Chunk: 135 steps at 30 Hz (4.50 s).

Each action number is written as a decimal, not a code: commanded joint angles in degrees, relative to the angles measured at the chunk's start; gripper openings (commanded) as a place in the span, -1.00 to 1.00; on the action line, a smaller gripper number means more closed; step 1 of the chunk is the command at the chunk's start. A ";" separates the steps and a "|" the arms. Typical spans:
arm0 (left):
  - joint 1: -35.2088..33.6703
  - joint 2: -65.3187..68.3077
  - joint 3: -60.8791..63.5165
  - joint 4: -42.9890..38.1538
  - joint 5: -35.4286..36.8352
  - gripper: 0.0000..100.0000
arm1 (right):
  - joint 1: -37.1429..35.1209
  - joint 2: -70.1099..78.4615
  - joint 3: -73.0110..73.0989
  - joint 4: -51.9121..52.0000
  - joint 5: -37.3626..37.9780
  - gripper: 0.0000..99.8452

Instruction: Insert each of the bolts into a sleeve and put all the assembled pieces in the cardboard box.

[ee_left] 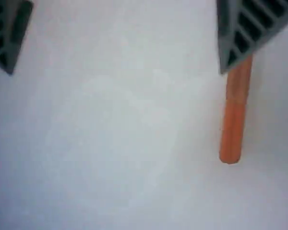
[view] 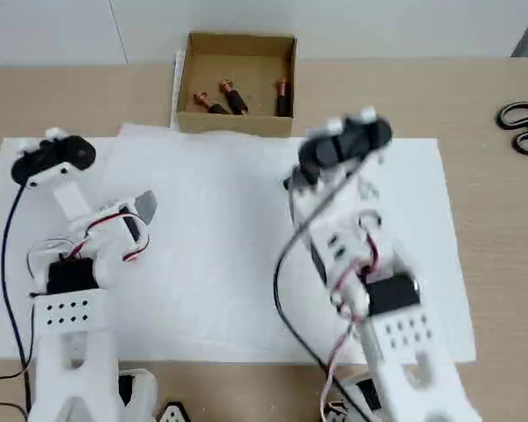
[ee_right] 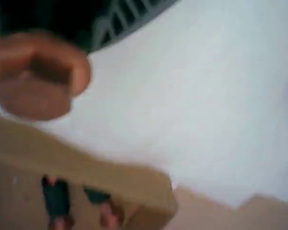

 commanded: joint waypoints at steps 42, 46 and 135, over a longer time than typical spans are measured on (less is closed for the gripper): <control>-0.70 -0.79 0.31 -1.93 -0.70 -0.49 | 3.03 100.00 -82.81 -32.84 -0.09 -0.65; -0.70 -0.79 0.13 -1.93 -1.58 -0.49 | 3.12 98.59 -86.95 -31.60 -0.09 -0.65; -0.35 -23.12 -13.85 34.37 -2.73 -0.49 | 6.02 43.74 -29.36 21.41 -31.12 -0.65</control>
